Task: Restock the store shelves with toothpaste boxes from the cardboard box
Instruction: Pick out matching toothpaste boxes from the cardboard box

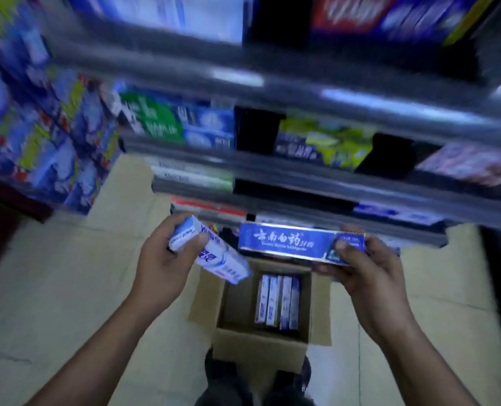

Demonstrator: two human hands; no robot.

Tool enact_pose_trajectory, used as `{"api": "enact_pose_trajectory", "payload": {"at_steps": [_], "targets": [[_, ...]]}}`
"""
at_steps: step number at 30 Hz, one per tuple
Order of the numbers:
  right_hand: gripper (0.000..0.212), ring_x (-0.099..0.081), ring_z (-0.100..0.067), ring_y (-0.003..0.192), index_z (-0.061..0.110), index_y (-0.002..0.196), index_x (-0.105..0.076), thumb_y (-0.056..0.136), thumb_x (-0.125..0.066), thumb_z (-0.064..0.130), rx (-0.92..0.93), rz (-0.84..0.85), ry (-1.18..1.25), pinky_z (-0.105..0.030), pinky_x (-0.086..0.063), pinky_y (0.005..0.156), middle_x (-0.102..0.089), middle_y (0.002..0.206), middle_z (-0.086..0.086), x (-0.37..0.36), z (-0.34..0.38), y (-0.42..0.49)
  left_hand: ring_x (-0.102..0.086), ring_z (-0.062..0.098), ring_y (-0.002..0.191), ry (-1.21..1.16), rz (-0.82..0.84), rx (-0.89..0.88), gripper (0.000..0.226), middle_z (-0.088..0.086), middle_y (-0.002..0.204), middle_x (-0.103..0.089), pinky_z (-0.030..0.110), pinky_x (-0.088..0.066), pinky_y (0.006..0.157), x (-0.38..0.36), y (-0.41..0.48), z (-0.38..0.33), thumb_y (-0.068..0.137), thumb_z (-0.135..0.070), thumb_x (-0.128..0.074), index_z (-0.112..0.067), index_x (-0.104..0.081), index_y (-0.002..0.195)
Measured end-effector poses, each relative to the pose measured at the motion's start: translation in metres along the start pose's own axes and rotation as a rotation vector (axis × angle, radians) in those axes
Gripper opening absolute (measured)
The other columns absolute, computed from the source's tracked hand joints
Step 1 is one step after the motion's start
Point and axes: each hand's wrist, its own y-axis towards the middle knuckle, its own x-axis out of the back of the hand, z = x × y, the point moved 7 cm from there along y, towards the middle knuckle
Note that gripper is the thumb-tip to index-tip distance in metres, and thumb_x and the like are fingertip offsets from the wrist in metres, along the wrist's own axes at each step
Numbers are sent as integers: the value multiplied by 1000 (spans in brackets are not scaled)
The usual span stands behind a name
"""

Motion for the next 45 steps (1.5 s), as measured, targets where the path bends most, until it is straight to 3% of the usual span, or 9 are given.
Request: {"api": "enact_pose_trajectory", "payload": {"at_steps": [7, 10, 18, 23, 26, 34, 36, 39, 45], "targets": [[37, -75, -31, 82, 12, 110, -71, 74, -78, 19, 218, -70, 78, -38, -61, 63, -75, 98, -15, -2, 138, -55, -61, 0, 72, -193, 0, -158, 41, -26, 96, -67, 14, -47, 62, 10, 26, -151, 72, -14, -58, -25, -66, 111], [45, -74, -33, 91, 12, 115, -70, 72, -80, 24, 307, -135, 73, -36, -61, 66, -75, 106, -19, 14, 186, -79, -50, 13, 63, -297, 157, -163, 44, -13, 92, -62, 18, -40, 55, -11, 27, -205, 71, -18, -57, -26, -64, 114], [58, -75, -30, 92, 15, 125, -66, 71, -80, 28, 506, -226, 134, -30, -60, 66, -76, 109, -17, 54, 275, -126, -68, 11, 91, -344, 589, -275, 56, 6, 100, -74, 14, -50, 74, -80, 1, -337, 58, -7, -51, -11, -73, 109], [44, -74, -32, 79, 16, 112, -54, 73, -74, 14, 669, -254, 244, -40, -60, 59, -73, 95, -14, 77, 324, -128, -71, 18, 94, -388, 605, -300, 58, 0, 111, -75, 25, -52, 74, -103, -2, -384, 61, -14, -52, -31, -78, 110], [43, -68, -37, 84, 18, 108, -52, 72, -76, 16, 726, -254, 277, -53, -58, 73, -67, 98, -20, 90, 348, -120, -73, 19, 94, -425, 614, -294, 60, 3, 116, -75, 20, -53, 67, -122, -2, -409, 61, -16, -55, -28, -77, 116], [43, -66, -3, 85, 24, 118, -72, 78, -85, 21, 885, -492, -63, -8, -51, 72, -74, 96, 6, 147, 402, -86, -71, 16, 108, -381, 518, -317, 59, -5, 121, -74, 34, -58, 80, -168, 8, -465, 61, -21, -60, -36, -76, 116], [50, -66, -4, 92, 26, 126, -69, 79, -86, 25, 863, -529, -123, -9, -50, 74, -71, 107, 6, 158, 409, -71, -70, 14, 112, -362, 506, -320, 65, -8, 124, -73, 41, -55, 88, -179, 9, -472, 58, -28, -62, -35, -73, 122], [49, -67, -18, 91, 27, 124, -70, 78, -87, 28, 836, -529, -79, -33, -57, 80, -73, 101, 0, 168, 416, -48, -67, 9, 117, -348, 457, -318, 68, -13, 128, -70, 33, -51, 88, -193, 14, -476, 63, -20, -59, -32, -69, 129], [34, -71, 3, 86, 37, 105, -70, 81, -86, 19, 836, -450, -52, -10, -55, 68, -75, 93, 24, 172, 438, -13, -66, 8, 117, -367, 387, -243, 74, -17, 135, -64, 34, -53, 87, -211, 25, -474, 64, -21, -58, -34, -62, 136]]}}
